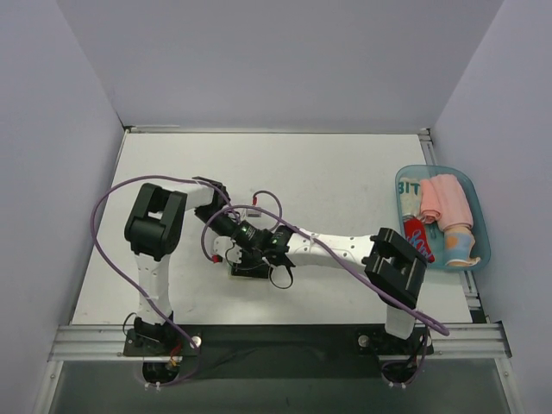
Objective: Roll the towels
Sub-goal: Place the rolled towel into the container
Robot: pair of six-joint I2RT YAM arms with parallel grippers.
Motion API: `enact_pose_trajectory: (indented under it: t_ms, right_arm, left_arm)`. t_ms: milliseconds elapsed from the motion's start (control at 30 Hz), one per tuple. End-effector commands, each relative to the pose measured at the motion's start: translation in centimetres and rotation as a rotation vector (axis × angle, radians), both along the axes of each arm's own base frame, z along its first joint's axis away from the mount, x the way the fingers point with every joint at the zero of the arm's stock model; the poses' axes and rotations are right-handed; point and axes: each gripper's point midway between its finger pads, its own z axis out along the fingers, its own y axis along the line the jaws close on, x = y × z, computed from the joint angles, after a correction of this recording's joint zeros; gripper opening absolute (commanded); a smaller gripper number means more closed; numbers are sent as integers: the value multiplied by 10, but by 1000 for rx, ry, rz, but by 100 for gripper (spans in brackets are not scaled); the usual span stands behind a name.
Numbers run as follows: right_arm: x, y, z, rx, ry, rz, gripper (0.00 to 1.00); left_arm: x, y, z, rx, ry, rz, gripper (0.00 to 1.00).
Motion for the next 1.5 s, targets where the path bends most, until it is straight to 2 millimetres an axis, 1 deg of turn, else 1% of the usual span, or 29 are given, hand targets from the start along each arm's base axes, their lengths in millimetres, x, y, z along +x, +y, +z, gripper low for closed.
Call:
enact_pose_trajectory:
  t_ms: [0,200,433,600,667,767,800,833,867,900,933,967,1000,1033,1067,1100,1167,1200,1233,1267,1300,1333,1367,1400,1433,1467]
  right_arm:
    - [19,-3,-1,8,-30,-31,56]
    - [6,-2,-22,13,82,9,59]
    - [-14,-4,-43,-2,199,73,57]
    - [-7,-10,-62,-60,215,51,53]
    - [-9,-14,-67,-79,236,51,51]
    - [-15,-21,-75,-113,272,56,45]
    - [-19,-23,-77,-123,283,60,37]
    - [-23,-27,-78,-135,295,58,31]
    - [-25,-29,-79,-139,299,60,26]
    - [-28,-31,-79,-143,305,58,17]
    - [-33,-36,-81,-151,316,57,12]
    - [-35,-39,-81,-157,326,48,7]
    - [-36,-40,-79,-157,326,45,0]
    - [-39,-45,-80,-173,338,37,0]
    - [-41,-49,-81,-182,349,29,0]
    - [-42,-50,-78,-179,351,25,0]
    - [-44,-56,-77,-186,366,3,0]
    - [-45,-55,-73,-174,378,-11,0]
    - [-46,-58,-70,-177,391,-27,0]
    - [-41,-58,-65,-159,396,-49,0]
    - [-42,-58,-61,-143,423,-82,0]
    - [-40,-59,-58,-133,437,-103,0]
    - [-34,-60,-51,-107,452,-138,0]
    - [-34,-60,-48,-87,485,-169,0]
    - [-31,-60,-46,-76,495,-187,0]
    - [-26,-62,-44,-65,502,-208,0]
  left_arm:
    - [13,19,-37,89,-109,-84,15]
    - [13,18,-37,92,-93,-86,15]
    - [18,19,-37,83,-57,-58,15]
    - [19,19,-36,80,-57,-57,16]
    - [20,20,-35,75,-50,-43,18]
    - [26,22,-31,67,-42,-12,25]
    - [28,23,-28,64,-41,-2,26]
    - [31,23,-24,60,-44,11,30]
    - [33,24,-20,50,-45,28,33]
    - [38,28,-17,45,-47,55,37]
    - [41,29,-11,40,-54,74,42]
    - [43,30,-6,30,-57,92,46]
    - [49,37,-3,28,-60,123,49]
    - [52,39,4,23,-75,140,52]
    - [54,43,8,23,-79,154,57]
    - [55,47,11,24,-87,164,58]
    - [62,56,23,20,-120,199,65]
    - [64,60,26,22,-132,210,68]
    - [68,67,35,21,-156,236,70]
    - [70,70,40,22,-171,246,73]
    - [72,75,44,29,-189,255,83]
    - [74,77,53,28,-224,264,85]
    - [77,82,59,26,-245,281,85]
    - [79,85,64,29,-268,288,97]
    - [81,86,74,29,-303,301,97]
    - [83,90,78,33,-323,318,97]
